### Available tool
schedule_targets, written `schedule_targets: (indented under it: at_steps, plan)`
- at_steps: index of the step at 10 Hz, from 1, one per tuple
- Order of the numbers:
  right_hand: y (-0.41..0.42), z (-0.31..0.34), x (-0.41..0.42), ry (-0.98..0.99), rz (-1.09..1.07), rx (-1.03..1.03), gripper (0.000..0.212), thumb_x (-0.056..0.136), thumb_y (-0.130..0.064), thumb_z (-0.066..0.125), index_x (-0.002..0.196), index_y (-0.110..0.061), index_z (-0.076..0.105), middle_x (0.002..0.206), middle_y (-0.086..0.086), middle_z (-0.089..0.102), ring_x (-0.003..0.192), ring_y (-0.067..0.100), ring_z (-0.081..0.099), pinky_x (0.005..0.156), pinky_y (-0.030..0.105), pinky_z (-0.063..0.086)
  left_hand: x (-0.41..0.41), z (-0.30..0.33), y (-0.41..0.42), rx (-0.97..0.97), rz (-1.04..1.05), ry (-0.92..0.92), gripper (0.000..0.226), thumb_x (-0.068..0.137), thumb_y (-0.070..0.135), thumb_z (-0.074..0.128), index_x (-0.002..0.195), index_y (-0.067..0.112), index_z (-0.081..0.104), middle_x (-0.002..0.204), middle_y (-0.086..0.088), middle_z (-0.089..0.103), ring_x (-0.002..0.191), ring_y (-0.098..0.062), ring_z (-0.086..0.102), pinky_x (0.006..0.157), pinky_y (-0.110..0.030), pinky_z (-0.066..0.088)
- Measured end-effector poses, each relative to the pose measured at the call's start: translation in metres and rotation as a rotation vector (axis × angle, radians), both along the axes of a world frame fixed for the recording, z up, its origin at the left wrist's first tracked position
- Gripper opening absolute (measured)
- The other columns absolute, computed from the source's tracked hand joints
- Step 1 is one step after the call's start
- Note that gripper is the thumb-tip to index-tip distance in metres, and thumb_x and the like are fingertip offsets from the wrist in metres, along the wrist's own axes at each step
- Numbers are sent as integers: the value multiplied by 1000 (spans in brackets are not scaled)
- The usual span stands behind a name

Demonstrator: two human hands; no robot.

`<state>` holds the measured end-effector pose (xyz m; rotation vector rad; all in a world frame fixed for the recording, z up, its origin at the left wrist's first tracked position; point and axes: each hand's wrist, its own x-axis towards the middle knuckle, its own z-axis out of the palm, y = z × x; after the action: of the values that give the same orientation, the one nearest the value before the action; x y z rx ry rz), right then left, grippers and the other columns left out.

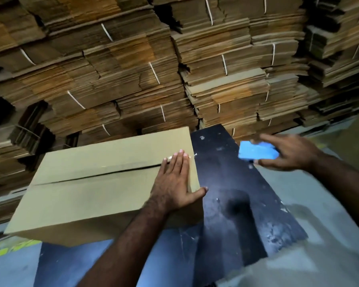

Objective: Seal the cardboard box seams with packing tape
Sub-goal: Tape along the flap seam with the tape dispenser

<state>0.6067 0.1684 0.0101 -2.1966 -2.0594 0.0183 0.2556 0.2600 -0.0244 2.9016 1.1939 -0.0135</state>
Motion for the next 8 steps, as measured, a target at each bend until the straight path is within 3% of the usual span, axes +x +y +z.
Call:
schedule_targets:
  at_steps: [1, 2, 3, 4, 5, 6, 7, 8]
  plan:
    - [2, -1, -43, 81, 30, 41, 76, 65, -87, 43, 126, -41, 49, 98, 4, 72, 86, 32, 68, 66, 35, 51, -2, -1, -2, 57, -13, -13, 113, 79, 87, 9, 158, 6, 4, 166, -10, -4, 154, -23, -4, 123, -47, -4]
    - [2, -42, -88, 240, -86, 22, 68, 68, -81, 51, 124, -45, 40, 105, 1, 70, 94, 29, 67, 72, 34, 50, 7, 0, 1, 75, -100, -35, 106, 83, 82, 21, 158, 8, 11, 167, -7, 1, 154, -21, 2, 124, -46, -1]
    - [-7, -89, -135, 361, -289, -57, 67, 70, -69, 54, 129, -43, 35, 114, 3, 65, 104, 32, 64, 80, 41, 53, 16, 2, 5, 97, -147, 25, 105, 83, 81, 20, 157, 6, 19, 167, -9, 7, 154, -21, 6, 124, -44, 1]
    - [-23, -130, -171, 316, -443, -211, 71, 81, -52, 57, 144, -32, 29, 123, 13, 55, 111, 37, 57, 89, 45, 47, 20, 8, 9, 158, -196, 69, 103, 84, 81, 20, 150, 4, 37, 164, -13, 22, 153, -24, 14, 123, -47, 8]
    - [-50, -168, -198, 181, -508, -279, 73, 86, -34, 58, 153, -26, 28, 130, 18, 51, 118, 38, 52, 99, 48, 42, 22, 13, 14, 192, -245, 162, 103, 83, 81, 16, 147, 3, 41, 161, -16, 26, 153, -25, 13, 122, -50, 8]
    - [-63, -190, -207, 184, -531, -309, 62, 100, -25, 41, 156, -27, 16, 139, 19, 42, 126, 38, 44, 102, 51, 37, 26, 13, 19, 222, -290, 226, 103, 82, 79, 13, 144, 4, 45, 158, -17, 33, 152, -27, 15, 123, -49, 5]
    - [-72, -182, -220, 412, -547, -322, 61, 102, -55, 8, 153, -26, 25, 144, 22, 38, 130, 42, 36, 106, 53, 27, 30, 11, 23, 222, -312, 266, 105, 79, 79, 13, 140, 2, 50, 152, -17, 42, 149, -29, 20, 123, -48, 5]
    - [-68, -182, -220, 455, -584, -297, 81, 94, -68, 2, 144, -17, 39, 136, 22, 48, 122, 40, 45, 102, 48, 34, 31, 10, 23, 66, -293, 124, 97, 86, 75, 15, 142, 3, 49, 153, -13, 42, 150, -26, 20, 123, -43, 6]
